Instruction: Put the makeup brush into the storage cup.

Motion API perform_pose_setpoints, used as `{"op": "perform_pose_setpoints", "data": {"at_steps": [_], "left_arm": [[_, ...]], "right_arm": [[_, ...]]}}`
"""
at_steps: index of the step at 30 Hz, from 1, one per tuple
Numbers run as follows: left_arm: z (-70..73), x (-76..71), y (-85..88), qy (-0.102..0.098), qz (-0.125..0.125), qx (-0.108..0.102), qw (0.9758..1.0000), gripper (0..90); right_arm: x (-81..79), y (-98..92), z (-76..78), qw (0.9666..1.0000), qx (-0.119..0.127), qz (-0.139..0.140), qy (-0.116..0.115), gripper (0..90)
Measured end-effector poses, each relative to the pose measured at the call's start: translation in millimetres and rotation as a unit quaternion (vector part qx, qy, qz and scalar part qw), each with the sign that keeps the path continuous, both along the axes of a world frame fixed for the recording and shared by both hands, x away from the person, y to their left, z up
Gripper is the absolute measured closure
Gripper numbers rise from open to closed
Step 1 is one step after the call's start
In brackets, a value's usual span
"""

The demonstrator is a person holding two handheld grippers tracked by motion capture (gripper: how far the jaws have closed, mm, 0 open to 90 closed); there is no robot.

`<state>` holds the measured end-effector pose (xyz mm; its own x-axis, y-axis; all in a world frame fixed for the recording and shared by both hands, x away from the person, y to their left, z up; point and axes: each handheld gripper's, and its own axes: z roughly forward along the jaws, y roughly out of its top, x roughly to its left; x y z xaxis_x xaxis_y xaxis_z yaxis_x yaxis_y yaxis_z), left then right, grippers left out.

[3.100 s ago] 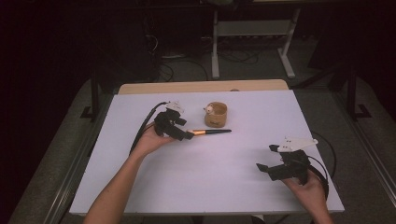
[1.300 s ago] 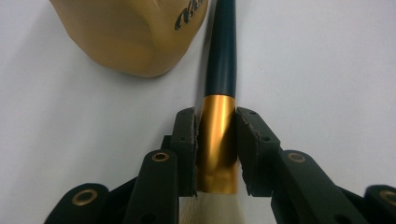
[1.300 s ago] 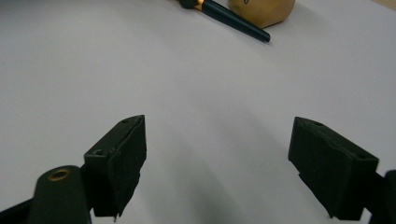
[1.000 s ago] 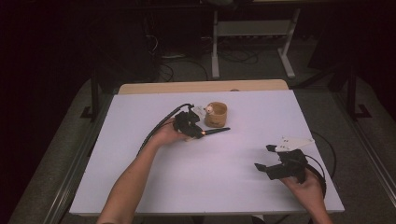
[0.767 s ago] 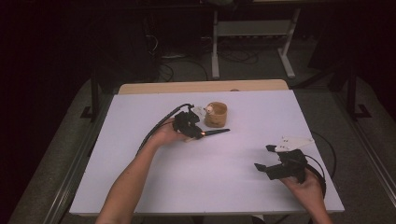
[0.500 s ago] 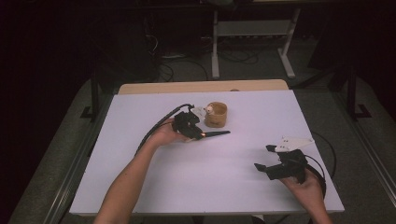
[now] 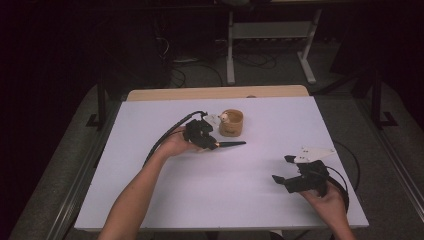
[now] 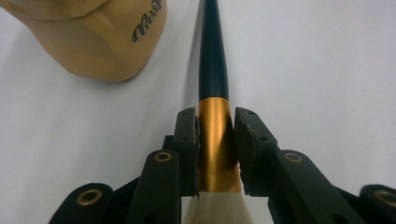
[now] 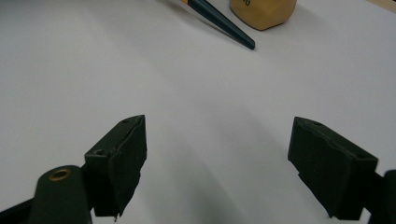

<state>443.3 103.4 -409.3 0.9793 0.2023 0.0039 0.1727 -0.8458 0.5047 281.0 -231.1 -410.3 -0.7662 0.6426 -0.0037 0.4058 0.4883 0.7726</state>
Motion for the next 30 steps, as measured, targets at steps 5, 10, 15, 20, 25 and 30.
{"op": "perform_pose_setpoints", "data": {"at_steps": [5, 10, 15, 20, 25, 30], "left_arm": [[-0.1, 0.5, 0.5, 0.001, 0.004, 0.0, 1.0, 71.4], [1.7, 0.3, 1.6, 0.001, 0.007, -0.007, 0.9999, 71.5], [5.9, -1.9, 2.5, -0.003, 0.005, -0.013, 0.9999, 71.5], [9.1, -5.2, 4.5, -0.008, 0.001, -0.015, 0.9999, 71.5], [14.6, -11.6, 10.0, -0.012, 0.001, -0.02, 0.9997, 71.5], [24.1, -23.8, 16.8, -0.019, -0.006, -0.025, 0.9995, 71.4]], "right_arm": [[-0.1, -0.4, 0.3, 1.0, 0.001, -0.002, 0.001, 18.6], [-0.1, -0.9, 0.2, 1.0, 0.001, -0.002, 0.001, 18.6], [0.0, -0.5, 0.2, 1.0, 0.001, -0.003, 0.002, 18.6], [0.8, 1.0, -0.1, 1.0, -0.001, 0.002, -0.001, 18.6], [0.8, 5.9, 2.2, 0.9999, -0.005, 0.008, -0.005, 18.6], [2.4, 16.3, 10.4, 0.9995, -0.01, 0.029, -0.002, 18.4]]}}
